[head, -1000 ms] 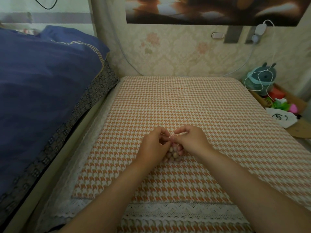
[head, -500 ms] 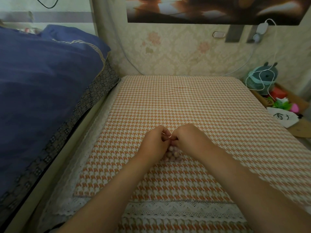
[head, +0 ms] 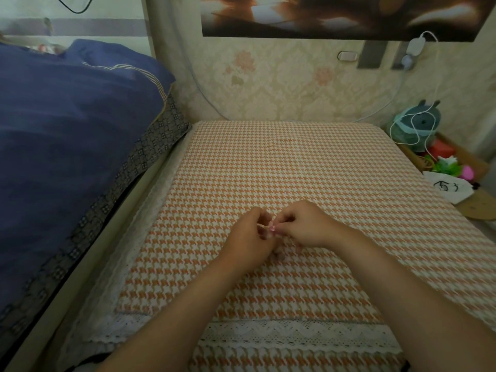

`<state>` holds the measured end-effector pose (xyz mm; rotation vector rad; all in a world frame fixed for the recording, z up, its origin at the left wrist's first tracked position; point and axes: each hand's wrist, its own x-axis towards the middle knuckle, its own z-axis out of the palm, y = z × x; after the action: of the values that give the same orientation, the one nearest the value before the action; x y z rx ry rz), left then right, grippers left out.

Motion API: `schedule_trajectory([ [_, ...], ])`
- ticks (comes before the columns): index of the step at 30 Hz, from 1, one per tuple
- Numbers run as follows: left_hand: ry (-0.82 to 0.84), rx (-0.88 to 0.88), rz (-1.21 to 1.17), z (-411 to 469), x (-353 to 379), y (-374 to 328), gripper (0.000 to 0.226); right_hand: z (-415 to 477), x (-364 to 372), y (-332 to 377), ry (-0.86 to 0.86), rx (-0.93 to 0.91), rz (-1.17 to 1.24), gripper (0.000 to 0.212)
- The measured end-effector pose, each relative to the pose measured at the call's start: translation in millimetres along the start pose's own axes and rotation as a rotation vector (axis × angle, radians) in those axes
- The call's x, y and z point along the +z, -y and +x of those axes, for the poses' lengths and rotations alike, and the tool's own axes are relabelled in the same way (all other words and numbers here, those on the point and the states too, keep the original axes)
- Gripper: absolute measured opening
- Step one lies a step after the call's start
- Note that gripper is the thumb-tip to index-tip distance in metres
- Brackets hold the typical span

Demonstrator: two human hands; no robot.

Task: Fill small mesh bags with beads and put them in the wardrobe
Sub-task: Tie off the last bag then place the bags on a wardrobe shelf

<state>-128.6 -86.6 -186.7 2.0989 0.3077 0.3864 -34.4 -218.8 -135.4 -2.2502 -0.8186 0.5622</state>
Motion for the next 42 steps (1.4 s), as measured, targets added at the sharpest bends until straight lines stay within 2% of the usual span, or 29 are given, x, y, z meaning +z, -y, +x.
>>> schedule_trajectory([
  [4, -0.04, 0.033, -0.006, 0.5, -4.8, 0.5, 0.026, 1.4, -6.0, -7.8, 0.14, 0.097, 0.323, 0.015],
  [8, -0.055, 0.059, 0.093, -0.4, -3.8, 0.6, 0.011, 2.4, -7.0, -11.5, 0.193, 0.175, 0.471, 0.018],
  [15, -0.17, 0.102, 0.149, -3.2, -4.4, -2.2, 0.004, 5.9, -1.9, -14.2, 0.177, 0.21, 0.511, 0.02],
  [19, -0.144, 0.092, 0.123, -4.6, -7.3, -1.9, 0.013, 5.2, 2.3, -15.7, 0.117, 0.169, 0.483, 0.008],
  [25, -0.155, -0.08, 0.071, -2.6, -11.6, -1.5, 0.016, 6.3, 4.7, -15.8, 0.045, 0.167, 0.493, 0.008],
  [29, -0.16, -0.166, 0.111, 3.0, -16.9, 1.4, 0.019, 8.0, 4.7, -17.3, -0.006, 0.203, 0.384, 0.011],
  [36, -0.161, -0.231, 0.105, 7.7, -18.0, 3.7, 0.017, 6.0, 3.6, -14.4, 0.035, 0.251, 0.342, 0.009],
  [38, -0.146, -0.222, 0.121, 8.3, -18.9, 4.5, 0.017, 4.6, 3.8, -12.4, 0.044, 0.266, 0.341, 0.009],
  [42, 0.002, -0.127, 0.178, 5.5, -19.5, 4.3, 0.016, -0.2, 6.3, -7.2, 0.079, 0.277, 0.351, 0.011],
])
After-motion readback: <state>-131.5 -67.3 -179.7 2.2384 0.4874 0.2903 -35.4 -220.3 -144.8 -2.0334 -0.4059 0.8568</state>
